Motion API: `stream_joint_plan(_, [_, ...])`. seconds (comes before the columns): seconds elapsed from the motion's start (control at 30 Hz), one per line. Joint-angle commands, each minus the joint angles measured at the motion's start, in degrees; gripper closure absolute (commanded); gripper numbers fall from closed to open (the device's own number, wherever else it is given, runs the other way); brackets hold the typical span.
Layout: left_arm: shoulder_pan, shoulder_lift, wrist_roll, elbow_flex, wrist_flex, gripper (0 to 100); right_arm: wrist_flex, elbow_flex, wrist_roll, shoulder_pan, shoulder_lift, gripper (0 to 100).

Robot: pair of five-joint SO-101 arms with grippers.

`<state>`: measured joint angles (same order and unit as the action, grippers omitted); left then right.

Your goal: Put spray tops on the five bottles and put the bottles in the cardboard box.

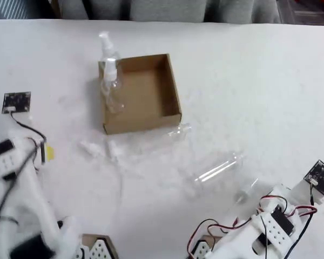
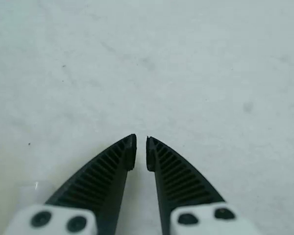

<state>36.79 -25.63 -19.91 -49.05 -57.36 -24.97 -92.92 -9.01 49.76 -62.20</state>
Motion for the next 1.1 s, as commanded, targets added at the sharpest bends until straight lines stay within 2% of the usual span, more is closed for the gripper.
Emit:
stream_joint_plan(0.0, [2.77, 12.70, 0.00, 11.34, 1.23, 98, 1.01, 0.26, -0.53, 0.04, -0.66, 98.4])
stream_joint_plan(0.23, [6.46, 21.67, 0.00, 20.75, -1.58, 97, 1.01, 0.26, -0.53, 0.13, -0.66, 98.4])
stream_joint_plan(0.4, [7.16, 24.57, 0.00, 25.85, -9.14, 80, 1.01, 0.26, -0.53, 0.13, -0.66, 98.4])
stream_joint_plan(0.5, [7.87, 25.19, 0.00, 27.52, -10.81, 71, 1.01, 0.26, -0.53, 0.13, -0.66, 98.4])
stream_joint_plan(0.73, [7.87, 25.10, -0.35, 29.10, -11.43, 73, 1.01, 0.26, -0.53, 0.13, -0.66, 98.4])
stream_joint_plan(1.07, [7.78, 25.27, 0.09, 33.58, -25.41, 74, 1.01, 0.26, -0.53, 0.04, -0.66, 98.4])
